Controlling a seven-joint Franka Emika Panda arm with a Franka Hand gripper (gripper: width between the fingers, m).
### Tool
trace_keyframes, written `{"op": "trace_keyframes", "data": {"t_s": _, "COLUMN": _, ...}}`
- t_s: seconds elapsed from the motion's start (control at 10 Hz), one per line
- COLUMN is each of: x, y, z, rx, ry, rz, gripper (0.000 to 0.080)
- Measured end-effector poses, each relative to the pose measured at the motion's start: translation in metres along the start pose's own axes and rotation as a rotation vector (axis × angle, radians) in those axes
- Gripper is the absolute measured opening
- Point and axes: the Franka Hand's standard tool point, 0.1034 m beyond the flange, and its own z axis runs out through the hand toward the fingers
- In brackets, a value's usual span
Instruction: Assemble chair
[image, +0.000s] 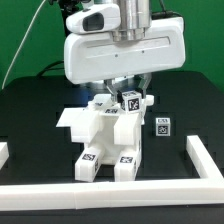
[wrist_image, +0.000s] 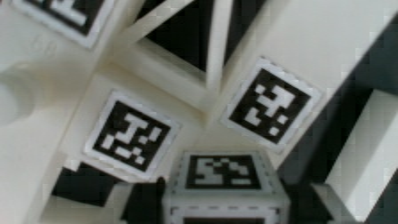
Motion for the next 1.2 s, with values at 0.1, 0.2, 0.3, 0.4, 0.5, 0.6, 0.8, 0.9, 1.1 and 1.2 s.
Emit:
{"op": "trace_keyframes", "data": {"t_s": 0.1, "x": 0.0001, "y": -0.0001, "z": -0.0001, "rx": 0.0, "ry": 0.0, "rz": 0.048, "gripper": 0.0284}}
{"op": "trace_keyframes", "data": {"t_s": 0.2, "x": 0.0002, "y": -0.0004, "z": 0.0, "rx": 0.0, "ry": 0.0, "rz": 0.144, "gripper": 0.0284}}
{"op": "trace_keyframes", "data": {"t_s": 0.3, "x": 0.0002, "y": -0.0006, "z": -0.0001, "rx": 0.001, "ry": 0.001, "rz": 0.181, "gripper": 0.0284}}
{"op": "trace_keyframes", "data": {"t_s": 0.4, "x": 0.0009, "y": -0.002, "z": 0.0001, "rx": 0.0, "ry": 0.001, "rz": 0.294, "gripper": 0.0284}}
{"op": "trace_keyframes", "data": {"t_s": 0.5, "x": 0.0041, "y": -0.0065, "z": 0.0003, "rx": -0.001, "ry": 0.001, "rz": 0.448, "gripper": 0.0284}}
{"op": "trace_keyframes", "data": {"t_s": 0.6, "x": 0.0055, "y": -0.0058, "z": 0.0004, "rx": 0.011, "ry": -0.003, "rz": 0.555, "gripper": 0.0284}}
{"op": "trace_keyframes", "data": {"t_s": 0.8, "x": 0.0068, "y": -0.0025, "z": 0.0003, "rx": 0.041, "ry": -0.003, "rz": 0.748, "gripper": 0.0284}}
{"op": "trace_keyframes", "data": {"t_s": 0.9, "x": 0.0068, "y": -0.0028, "z": 0.0003, "rx": 0.04, "ry": -0.003, "rz": 0.741, "gripper": 0.0284}}
{"op": "trace_keyframes", "data": {"t_s": 1.1, "x": 0.0068, "y": -0.0028, "z": 0.0004, "rx": 0.04, "ry": -0.002, "rz": 0.717, "gripper": 0.0437}}
{"op": "trace_keyframes", "data": {"t_s": 1.2, "x": 0.0067, "y": -0.0028, "z": 0.0004, "rx": 0.039, "ry": -0.002, "rz": 0.701, "gripper": 0.0578}}
